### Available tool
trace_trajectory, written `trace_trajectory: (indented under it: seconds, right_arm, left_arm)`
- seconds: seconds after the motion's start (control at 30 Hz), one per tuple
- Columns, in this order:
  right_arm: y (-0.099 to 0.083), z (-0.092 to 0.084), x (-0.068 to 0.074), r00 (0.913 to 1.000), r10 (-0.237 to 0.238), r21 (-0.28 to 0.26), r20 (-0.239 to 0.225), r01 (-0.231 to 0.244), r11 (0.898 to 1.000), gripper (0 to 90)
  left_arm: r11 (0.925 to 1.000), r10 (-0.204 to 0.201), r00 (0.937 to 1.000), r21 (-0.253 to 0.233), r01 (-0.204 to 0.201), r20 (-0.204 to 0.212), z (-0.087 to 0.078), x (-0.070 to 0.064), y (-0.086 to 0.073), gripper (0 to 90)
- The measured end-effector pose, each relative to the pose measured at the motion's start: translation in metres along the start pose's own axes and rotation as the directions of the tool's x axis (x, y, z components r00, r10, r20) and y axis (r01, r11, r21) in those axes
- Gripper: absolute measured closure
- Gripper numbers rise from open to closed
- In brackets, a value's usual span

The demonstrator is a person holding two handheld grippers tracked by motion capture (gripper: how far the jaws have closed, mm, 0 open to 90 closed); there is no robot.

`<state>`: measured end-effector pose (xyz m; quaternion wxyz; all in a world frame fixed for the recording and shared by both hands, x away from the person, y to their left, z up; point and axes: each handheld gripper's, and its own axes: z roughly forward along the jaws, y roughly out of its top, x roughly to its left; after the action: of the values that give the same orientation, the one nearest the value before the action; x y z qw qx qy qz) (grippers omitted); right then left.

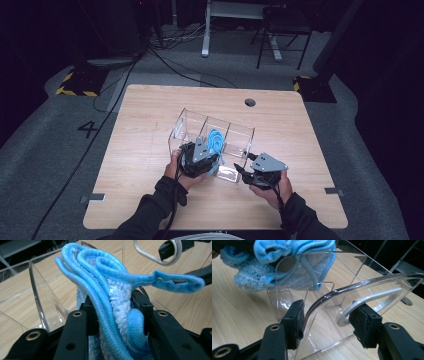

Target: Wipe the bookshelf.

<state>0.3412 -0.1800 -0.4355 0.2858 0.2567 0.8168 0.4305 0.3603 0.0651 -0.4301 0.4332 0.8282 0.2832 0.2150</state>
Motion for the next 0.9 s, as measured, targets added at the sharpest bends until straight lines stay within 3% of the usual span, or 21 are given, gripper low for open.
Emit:
trace_trajectory:
  seconds: [0.13,0.23,0.37,0.5,0.57,0.77,0.9]
  right_arm:
    - [0.000,0.000,0.000,1.0000,-0.001,0.001,0.000,0.001,1.000,46.4]
    - [0.000,0.000,0.000,1.0000,-0.001,0.001,0.000,0.001,1.000,46.4]
    - [0.000,0.000,0.000,1.0000,-0.001,0.003,-0.002,0.001,1.000,46.4]
    - [0.000,-0.001,-0.002,0.9999,0.003,0.006,-0.011,-0.002,1.000,46.1]
    - [0.000,-0.002,-0.004,0.9996,0.009,0.009,-0.028,-0.008,1.000,44.9]
    - [0.000,-0.007,-0.011,0.9929,0.033,0.008,-0.114,-0.032,0.999,42.8]
    - [-0.003,-0.011,-0.013,0.9856,0.013,0.004,-0.168,-0.013,1.000,47.2]
  left_arm:
    - [0.9973,0.027,0.9996,0.068,-0.028,0.007,0.006,-0.005,-0.013,64.1]
    - [0.9890,0.058,0.9983,0.136,-0.058,0.010,0.014,-0.011,-0.026,64.2]
    - [0.9789,0.074,0.9971,0.189,-0.077,0.019,0.021,-0.017,-0.035,64.2]
    - [0.9749,0.086,0.9962,0.205,-0.087,0.015,0.025,-0.017,-0.038,64.1]
    - [0.9766,0.074,0.9971,0.201,-0.076,0.016,0.026,-0.016,-0.039,64.1]
    - [0.9747,0.091,0.9958,0.204,-0.091,0.012,0.026,-0.014,-0.038,64.1]
    - [0.9755,0.078,0.9969,0.206,-0.078,0.006,0.025,-0.008,-0.039,64.1]
